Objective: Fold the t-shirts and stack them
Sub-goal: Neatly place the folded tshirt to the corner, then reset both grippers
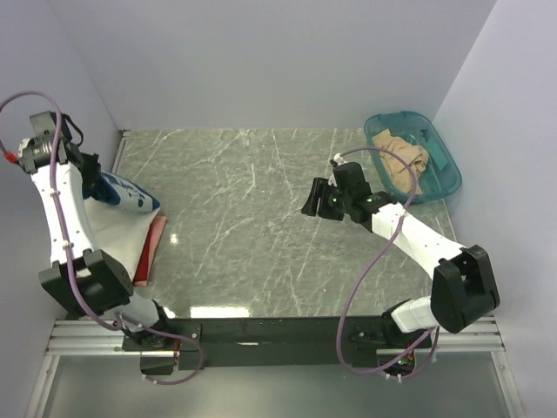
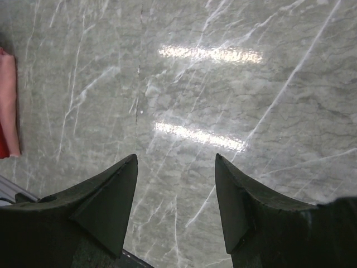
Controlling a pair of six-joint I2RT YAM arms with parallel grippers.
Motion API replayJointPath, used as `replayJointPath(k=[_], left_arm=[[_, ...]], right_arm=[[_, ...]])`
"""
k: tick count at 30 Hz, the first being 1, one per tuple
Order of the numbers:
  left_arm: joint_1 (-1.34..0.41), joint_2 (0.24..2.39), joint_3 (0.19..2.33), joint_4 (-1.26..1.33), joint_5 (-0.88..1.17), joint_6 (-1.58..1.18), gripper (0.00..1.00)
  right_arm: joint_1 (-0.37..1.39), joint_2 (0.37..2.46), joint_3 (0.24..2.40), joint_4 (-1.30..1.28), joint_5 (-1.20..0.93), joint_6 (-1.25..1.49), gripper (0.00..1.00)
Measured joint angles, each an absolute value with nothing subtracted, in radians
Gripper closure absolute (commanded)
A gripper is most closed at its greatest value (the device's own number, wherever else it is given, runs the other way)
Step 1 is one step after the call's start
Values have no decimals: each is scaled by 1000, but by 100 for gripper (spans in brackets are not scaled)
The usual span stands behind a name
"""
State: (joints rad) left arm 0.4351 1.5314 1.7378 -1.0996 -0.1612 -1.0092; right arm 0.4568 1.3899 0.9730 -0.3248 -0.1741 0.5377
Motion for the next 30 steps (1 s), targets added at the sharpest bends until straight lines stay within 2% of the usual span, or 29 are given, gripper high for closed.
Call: replayJointPath(k=[6,7,8,9,10,11,12,13,18,26,30], left_arm=[[502,1341,1469,-1044,-187,-999,99],[525,1290,1407,-1034,-192,-991,98],[543,1256,1368,-1032,-198,-987,92],[575,1211,1315,-1023,-201,-978,82],[606,1169,1263,-1011,-202,-966,48],[641,1122,1208,-1005,-201,-949,31],[671,1078,1155,-999,-205,-938,7],[691,1030,1105,-992,-207,-924,1],[701,886,1013,-975,-175,-881,1],[690,912,1044,-880,-16,-820,1],[567,912,1044,-821,2,-826,1]], right_arm=[[517,1390,973,-330,-157,537,36],[531,1390,973,-331,-153,537,36],[543,1390,972,-331,-147,537,36],[558,1390,970,-331,-145,537,36],[575,1390,965,-330,-142,537,36],[592,1389,956,-329,-138,537,36],[607,1389,945,-329,-134,537,36],[620,1389,934,-331,-131,538,36],[646,1389,899,-336,-120,539,35],[652,1341,897,-337,-95,550,32],[652,1303,897,-338,-89,553,30]])
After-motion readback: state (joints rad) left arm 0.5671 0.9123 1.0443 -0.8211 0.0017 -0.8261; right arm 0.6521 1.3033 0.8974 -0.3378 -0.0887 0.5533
